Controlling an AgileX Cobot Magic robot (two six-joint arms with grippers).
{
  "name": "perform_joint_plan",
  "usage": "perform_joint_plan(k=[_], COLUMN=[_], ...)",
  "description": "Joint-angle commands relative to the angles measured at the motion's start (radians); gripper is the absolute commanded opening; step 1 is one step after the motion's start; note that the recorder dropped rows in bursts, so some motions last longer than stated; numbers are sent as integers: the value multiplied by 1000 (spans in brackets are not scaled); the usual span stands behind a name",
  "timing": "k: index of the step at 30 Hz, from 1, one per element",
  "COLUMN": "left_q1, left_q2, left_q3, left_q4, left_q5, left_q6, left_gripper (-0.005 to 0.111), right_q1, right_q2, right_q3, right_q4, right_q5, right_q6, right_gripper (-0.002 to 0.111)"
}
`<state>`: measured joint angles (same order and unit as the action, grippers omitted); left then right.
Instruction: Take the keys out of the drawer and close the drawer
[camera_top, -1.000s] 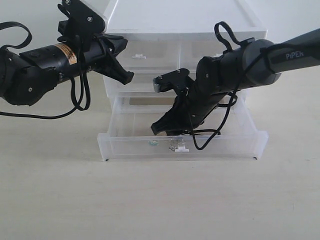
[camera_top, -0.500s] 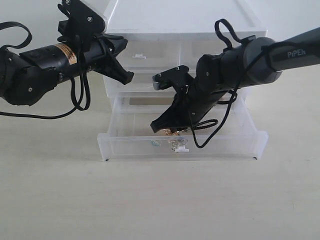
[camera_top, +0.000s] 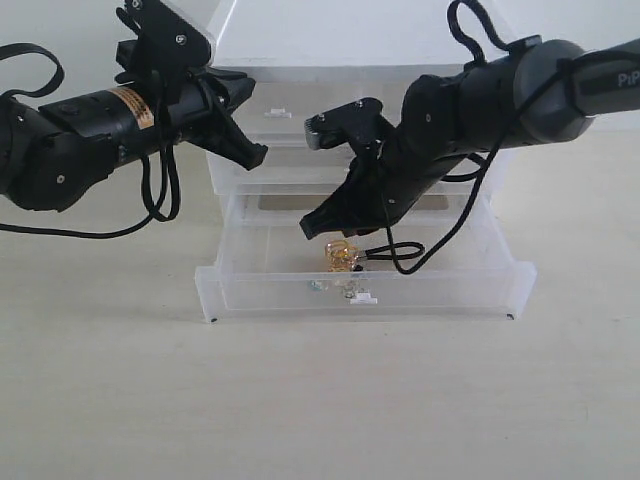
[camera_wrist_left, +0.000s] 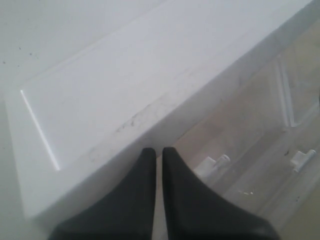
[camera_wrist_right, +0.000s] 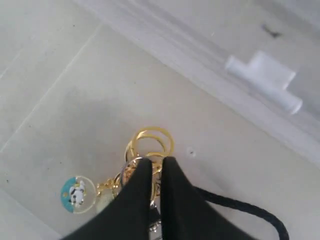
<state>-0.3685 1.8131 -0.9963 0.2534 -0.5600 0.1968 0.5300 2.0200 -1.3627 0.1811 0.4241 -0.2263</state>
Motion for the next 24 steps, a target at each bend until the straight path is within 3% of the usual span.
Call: perform_joint_plan(k=[1, 9, 11, 17, 24], left_q1=[0, 0, 0, 0, 0], left_q2=[4, 4, 4, 4, 4], left_q3=[-4, -4, -4, -4, -4], left_q4=[-5, -5, -5, -5, -5], left_q5=[-24, -24, -24, -24, -24], left_q6=[6, 6, 6, 6, 6], left_gripper=[4, 4, 4, 4, 4], right_q1=[-2, -2, -2, -2, -2], right_q2=[-41, -54, -54, 11, 75], right_q3=[2, 21, 38, 49, 49], right_q4=[-12, -23, -21, -1, -8], right_q5=[-7, 13, 2, -47, -77], right_q6=[3, 3, 3, 20, 15], right_gripper=[0, 2, 11, 59, 59])
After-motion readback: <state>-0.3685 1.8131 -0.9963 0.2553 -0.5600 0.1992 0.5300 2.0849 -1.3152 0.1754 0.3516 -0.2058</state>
